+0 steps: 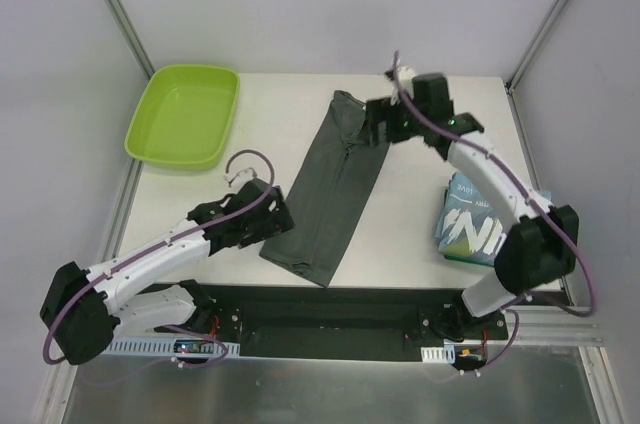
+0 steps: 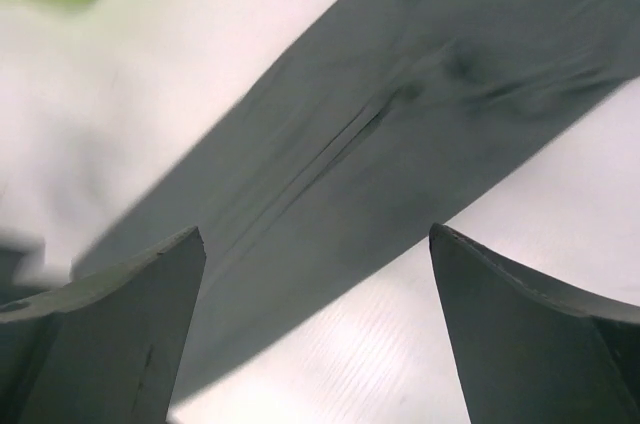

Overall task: Fold and stack the t-shirts
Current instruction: Grab the bottom of the folded rectangular tshirt with both arms

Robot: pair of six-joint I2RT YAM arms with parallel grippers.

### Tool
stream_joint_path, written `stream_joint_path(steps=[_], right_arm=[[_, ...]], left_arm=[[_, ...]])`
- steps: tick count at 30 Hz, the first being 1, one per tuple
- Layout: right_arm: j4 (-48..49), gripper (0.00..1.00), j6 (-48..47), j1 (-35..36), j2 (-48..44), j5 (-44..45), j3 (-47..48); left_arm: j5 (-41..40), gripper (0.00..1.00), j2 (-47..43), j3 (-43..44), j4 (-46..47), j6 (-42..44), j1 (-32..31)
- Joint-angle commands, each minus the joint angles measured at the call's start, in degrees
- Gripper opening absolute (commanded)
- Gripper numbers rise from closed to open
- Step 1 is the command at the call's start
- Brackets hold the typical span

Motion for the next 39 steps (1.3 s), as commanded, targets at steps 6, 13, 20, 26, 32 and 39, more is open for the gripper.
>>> stream_joint_path(steps=[6, 13, 20, 26, 32, 39], right_arm=[[9.18, 0.98, -0.04, 32.46, -18.63, 8.2, -33.9], [9.02, 0.96, -1.17, 51.99, -12.05, 13.14, -33.67], [6.99, 0.87, -4.69, 56.14, -3.09, 19.54, -28.57], [6.02, 0.75, -5.74, 56.84, 0.26, 17.27, -28.64], [5.76, 0.7, -5.39, 56.93, 3.16, 20.87, -30.23], [4.18, 0.36, -3.73, 58.33, 3.52, 25.35, -31.99]], left_arm=[[7.67, 0.99, 0.39, -8.1, -3.54, 6.95, 11.55], [8.21, 0.91, 7.33, -7.48, -1.61, 7.83, 11.73], [8.04, 0.67, 11.73, -7.48, -0.9, 8.01, 11.82], [7.24, 0.38, 13.23, -7.83, -0.9, 7.83, 11.99], [7.33, 0.14, 14.46, -7.39, -0.99, 8.18, 12.35], [6.45, 0.0, 10.6, -8.62, -1.69, 8.36, 12.7]])
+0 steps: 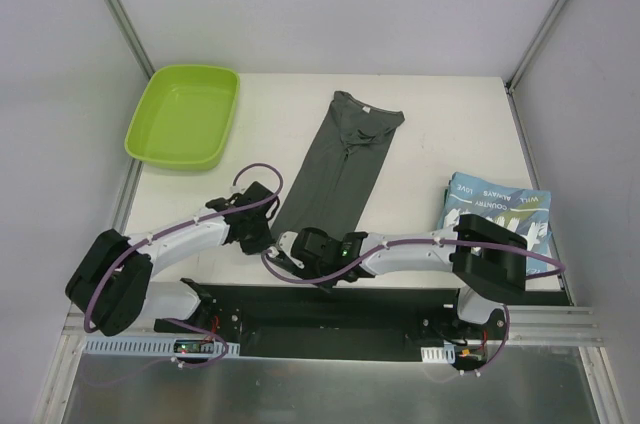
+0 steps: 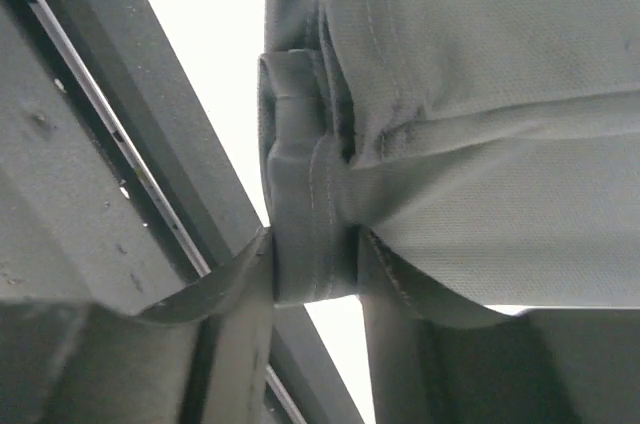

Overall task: Fold and stack the t-shirts
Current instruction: Grab the bottom of the folded rectangular tshirt with both arms, then fold the folded rectangular tshirt in 1/3 of the way

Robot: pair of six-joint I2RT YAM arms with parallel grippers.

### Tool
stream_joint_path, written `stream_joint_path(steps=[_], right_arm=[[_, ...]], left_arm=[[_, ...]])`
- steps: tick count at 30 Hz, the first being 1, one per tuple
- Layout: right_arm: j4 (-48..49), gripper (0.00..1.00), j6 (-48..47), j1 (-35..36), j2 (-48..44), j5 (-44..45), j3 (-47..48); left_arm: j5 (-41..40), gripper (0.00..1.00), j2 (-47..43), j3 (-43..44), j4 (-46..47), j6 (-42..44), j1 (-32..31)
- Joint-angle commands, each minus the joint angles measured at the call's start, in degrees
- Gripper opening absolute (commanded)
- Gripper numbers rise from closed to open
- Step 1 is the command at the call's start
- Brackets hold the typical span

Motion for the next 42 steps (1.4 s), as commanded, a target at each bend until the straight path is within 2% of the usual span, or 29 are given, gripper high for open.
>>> stream_joint_path(steps=[1, 5, 7, 14, 19, 23, 27, 31, 38, 42], right_arm=[[-2.16, 0.29, 1.3, 1.64, -0.33, 4.05, -2.0], [-0.15, 0.14, 2.71, 3.57, -3.14, 1.77, -3.93], [0.83, 0.02, 2.62, 4.54, -4.98, -0.25, -4.29], [4.6, 0.0, 4.64, 5.25, -12.71, -9.65, -4.81], [1.89, 0.0, 4.29, 4.28, -18.25, -7.82, -4.55], [-1.98, 0.0, 3.68, 0.25, -20.81, -5.63, -3.85], [-5.05, 0.01, 3.85, -5.11, -22.22, -3.61, -2.8], [-9.71, 0.0, 2.19, -10.3, -23.27, 2.89, -1.48], [-10.69, 0.01, 1.31, -20.14, -22.75, 6.41, -0.16], [-9.02, 0.0, 0.16, -24.1, -20.91, 9.84, 0.63]], left_arm=[[-2.05, 0.0, -3.36, -2.74, -2.85, 0.21, 0.83], [-1.53, 0.0, -10.56, -5.03, -4.26, -0.41, 0.83], [-1.7, 0.0, -14.52, -6.08, -5.83, -0.67, 0.83], [-0.99, 0.0, -28.93, -5.48, -11.29, -1.37, 0.83], [-3.98, 0.0, -33.27, -1.27, -11.29, 0.55, 0.83], [-6.1, 0.0, -27.74, 4.53, -9.72, 1.7, 0.83], [-7.85, 0.0, -18.43, 12.35, -6.38, 3.45, 0.83], [-10.84, 0.0, -8.24, 19.91, -3.82, 6.35, 0.83], [-12.51, 0.0, 8.55, 34.5, -2.85, 11.89, 1.88], [-10.85, 0.0, 17.52, 41.97, -2.85, 14.26, 3.38]])
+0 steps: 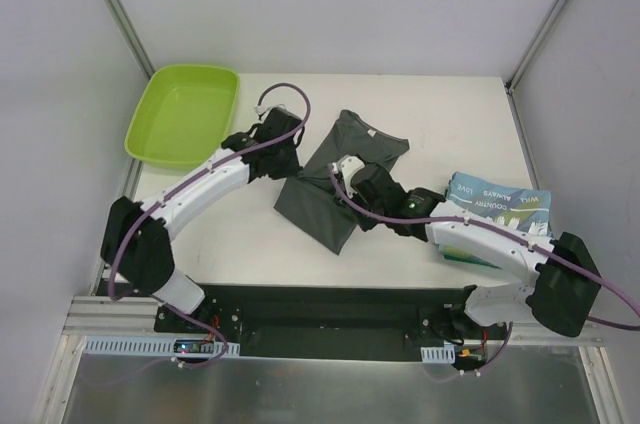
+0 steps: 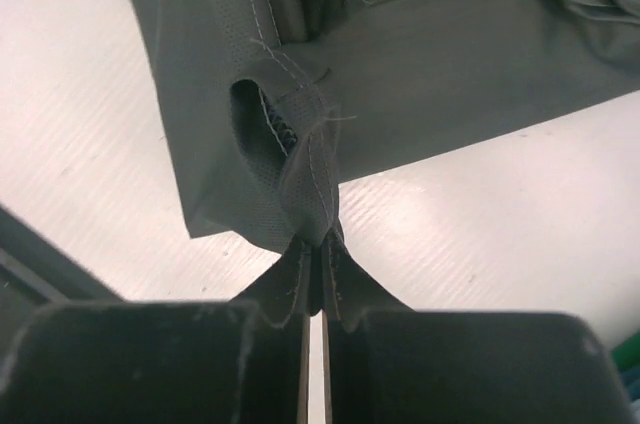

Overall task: Fold and stack the t-shirts
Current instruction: Fold the folded rectangular tshirt in 1/3 of the way

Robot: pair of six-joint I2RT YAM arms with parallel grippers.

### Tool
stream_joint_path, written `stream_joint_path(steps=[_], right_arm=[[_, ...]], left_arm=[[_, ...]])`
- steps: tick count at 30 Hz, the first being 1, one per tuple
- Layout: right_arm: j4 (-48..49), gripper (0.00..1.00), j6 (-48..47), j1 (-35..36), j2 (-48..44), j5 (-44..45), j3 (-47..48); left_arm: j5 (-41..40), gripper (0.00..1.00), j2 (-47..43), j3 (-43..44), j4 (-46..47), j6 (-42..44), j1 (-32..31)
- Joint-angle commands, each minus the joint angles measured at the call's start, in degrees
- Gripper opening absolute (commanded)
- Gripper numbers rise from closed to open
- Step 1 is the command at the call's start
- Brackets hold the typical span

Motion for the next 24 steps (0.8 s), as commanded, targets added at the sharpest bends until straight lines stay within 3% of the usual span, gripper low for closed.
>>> stream_joint_path(steps=[1, 12, 21, 24], right_arm=[[-2.55, 0.0, -2.04, -3.71, 1.54, 5.98, 2.58], [4.66, 0.01, -4.76, -13.21, 9.98, 2.57, 4.95], [5.28, 0.01, -5.91, -15.32, 17.19, 3.61, 8.73], [6.07, 0.05, -5.3, -15.76, 18.16, 3.96, 9.08]], left_arm=[[-3.06, 0.0, 7.41, 8.54, 0.97, 5.55, 2.61], [2.21, 0.0, 21.04, 19.89, 1.15, 9.68, 5.87], [4.05, 0.0, 26.76, 23.58, 1.06, 12.14, 7.36], [5.64, 0.03, 28.16, 24.2, 1.06, 12.85, 7.45]])
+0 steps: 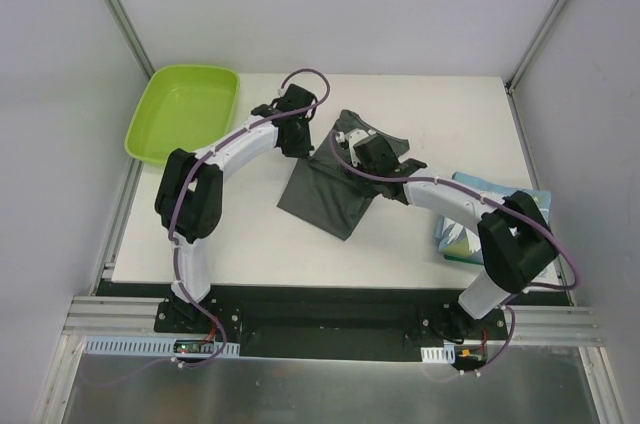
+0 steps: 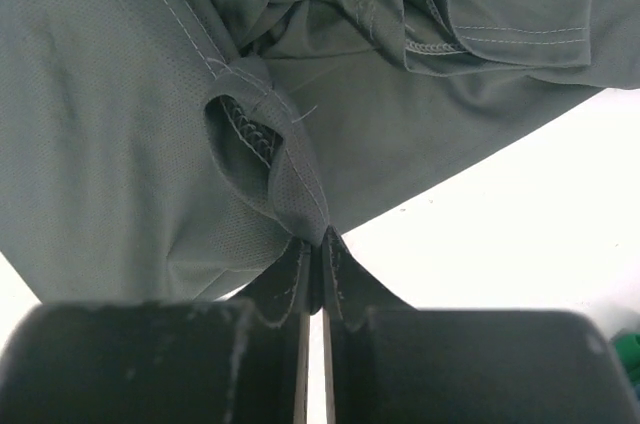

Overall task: Fold and stack the t-shirts
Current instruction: Fold the folded rectangular tshirt in 1/3 of the way

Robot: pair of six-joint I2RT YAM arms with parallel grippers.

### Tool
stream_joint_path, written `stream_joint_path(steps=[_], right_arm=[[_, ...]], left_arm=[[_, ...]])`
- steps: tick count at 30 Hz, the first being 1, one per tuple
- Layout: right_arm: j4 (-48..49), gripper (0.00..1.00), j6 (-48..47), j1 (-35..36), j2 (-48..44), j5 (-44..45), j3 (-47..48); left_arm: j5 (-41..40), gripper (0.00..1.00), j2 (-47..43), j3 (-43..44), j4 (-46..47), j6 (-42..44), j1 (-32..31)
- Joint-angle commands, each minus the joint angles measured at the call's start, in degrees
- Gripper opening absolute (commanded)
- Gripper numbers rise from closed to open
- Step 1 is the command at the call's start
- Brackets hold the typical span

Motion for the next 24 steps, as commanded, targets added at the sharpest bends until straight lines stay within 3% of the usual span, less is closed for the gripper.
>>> stream_joint_path(steps=[1, 4, 6, 8, 11, 13, 14, 15, 18, 22, 24], right_arm=[[-1.43, 0.06, -0.27, -1.21, 1.33, 2.83, 2.18], [-1.34, 0.08, 0.78, -1.47, 2.56, 4.14, 2.7], [-0.9, 0.11, 0.87, -1.65, 3.18, 4.67, 3.14], [-0.98, 0.28, 0.53, -2.0, 3.71, 6.51, 4.37], [-3.09, 0.56, -0.27, -2.09, 3.01, 9.15, 6.57], [-3.18, 0.7, 0.25, -2.09, 0.99, 8.98, 6.4], [-3.09, 0.8, 1.13, -2.09, -0.24, 9.07, 6.05], [-2.75, 0.99, 1.66, -2.09, -1.47, 9.16, 5.35], [-1.87, 0.96, 3.07, -2.0, -5.07, 3.39, 2.28], [1.9, 0.96, 4.91, -1.91, -5.7, -18.56, -0.1], [4.28, 0.96, 5.53, -1.3, -3.95, -25.35, 0.15]], left_arm=[[-0.46, 0.04, 1.72, 3.28, -0.23, 3.42, 1.55], [0.33, 0.07, 3.3, 4.42, -0.14, 4.13, 1.64], [0.95, 0.19, 3.66, 5.13, -0.23, 4.83, 1.81], [0.51, 0.45, 3.13, 5.83, -0.23, 5.44, 1.81], [-0.98, 0.65, 0.07, 6.18, -0.32, 6.5, 1.81], [-2.91, 0.93, -3.27, 4.26, -0.23, 6.07, 1.81], [-4.05, 0.99, -5.2, 2.95, -0.23, 5.71, 1.81], [-5.1, 0.99, -7.13, 1.02, -0.23, 5.36, 1.81], [-8.01, 0.99, -12.85, -6.71, -0.32, 3.26, 1.9], [-9.51, 0.99, -22.42, -19.97, -0.14, -1.57, 2.25], [-9.16, 0.99, -26.03, -26.04, -0.14, -3.94, 2.69]])
